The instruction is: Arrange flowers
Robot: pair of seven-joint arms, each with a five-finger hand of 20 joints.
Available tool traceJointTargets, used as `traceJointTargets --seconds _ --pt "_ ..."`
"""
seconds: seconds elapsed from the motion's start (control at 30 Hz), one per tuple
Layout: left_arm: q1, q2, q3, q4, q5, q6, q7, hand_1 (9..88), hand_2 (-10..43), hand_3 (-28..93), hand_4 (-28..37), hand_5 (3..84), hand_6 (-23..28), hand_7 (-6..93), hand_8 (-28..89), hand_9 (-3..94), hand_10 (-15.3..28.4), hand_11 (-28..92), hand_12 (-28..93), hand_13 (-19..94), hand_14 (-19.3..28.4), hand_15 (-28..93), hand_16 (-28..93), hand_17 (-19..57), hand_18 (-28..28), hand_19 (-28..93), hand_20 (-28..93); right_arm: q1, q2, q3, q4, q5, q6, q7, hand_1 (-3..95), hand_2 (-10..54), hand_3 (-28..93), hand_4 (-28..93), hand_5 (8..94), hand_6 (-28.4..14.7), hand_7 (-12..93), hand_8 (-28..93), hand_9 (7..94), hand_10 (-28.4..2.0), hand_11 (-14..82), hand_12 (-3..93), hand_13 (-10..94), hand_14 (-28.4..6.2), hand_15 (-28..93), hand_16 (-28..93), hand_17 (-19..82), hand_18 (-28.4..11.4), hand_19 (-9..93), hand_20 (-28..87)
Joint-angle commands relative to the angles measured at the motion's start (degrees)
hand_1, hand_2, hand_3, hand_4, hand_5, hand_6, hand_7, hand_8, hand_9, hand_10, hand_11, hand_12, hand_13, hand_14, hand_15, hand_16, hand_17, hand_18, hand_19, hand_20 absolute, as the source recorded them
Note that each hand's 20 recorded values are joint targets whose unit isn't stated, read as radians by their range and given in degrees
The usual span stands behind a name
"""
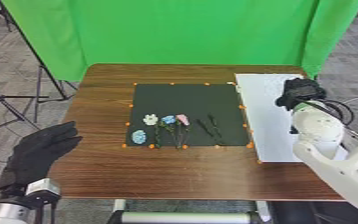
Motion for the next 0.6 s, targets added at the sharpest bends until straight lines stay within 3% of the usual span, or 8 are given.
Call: traceJointTargets --seconds 0.03,0.2,0.3,0.6 --pt "0.2 0.92 0.58 0.06 -0.76 0.32 0.51 27.7 5.2 82 -14.7 48.4 14.1 16.7 -9 39.5 22.3 32 10 27 28.4 62 -14 -9.1 24.3 60 13 -0.8 0.8 2.4 2.6 -1.3 -4.0 1.7 29.3 -2.5 79 -25 53.1 -9.1 14 -9 55.3 -22.2 14.4 15.6 69 -10.8 79 18 51 -18.0 93 34" --pt "0.7 1.08 0.57 0.11 -0.82 0.30 1.25 27.6 5.1 82 -14.6 48.4 14.0 16.8 -9 39.5 22.4 32 10 27 28.4 62 -14 -9.1 24.3 60 13 -1.6 1.5 3.1 4.4 -1.0 -6.1 3.7 29.2 -2.5 79 -25 52.8 -9.2 13 -9 54.7 -22.7 13.4 15.5 69 -11.3 79 18 51 -18.3 93 34" --pt "0.3 1.06 0.58 0.17 -0.58 0.09 0.81 27.7 5.1 82 -14.7 48.4 14.0 16.9 -9 39.4 22.3 32 10 27 28.4 62 -14 -9.1 24.3 60 13 -2.2 1.9 3.7 4.8 -0.3 -6.9 4.6 29.2 -2.5 79 -25 52.6 -9.3 13 -8 54.4 -22.9 13.0 15.4 69 -11.4 79 18 51 -18.4 93 34" --pt "0.0 1.31 1.07 0.34 -0.87 0.41 1.49 27.7 5.1 82 -14.7 48.3 14.0 17.0 -9 39.5 22.3 32 10 27 28.4 62 -14 -9.1 24.3 60 13 -1.7 -0.5 5.0 7.1 2.7 -6.0 5.6 28.7 -2.5 78 -25 52.0 -9.5 13 -8 54.6 -22.9 13.0 15.5 69 -11.4 79 17 51 -18.7 93 34"
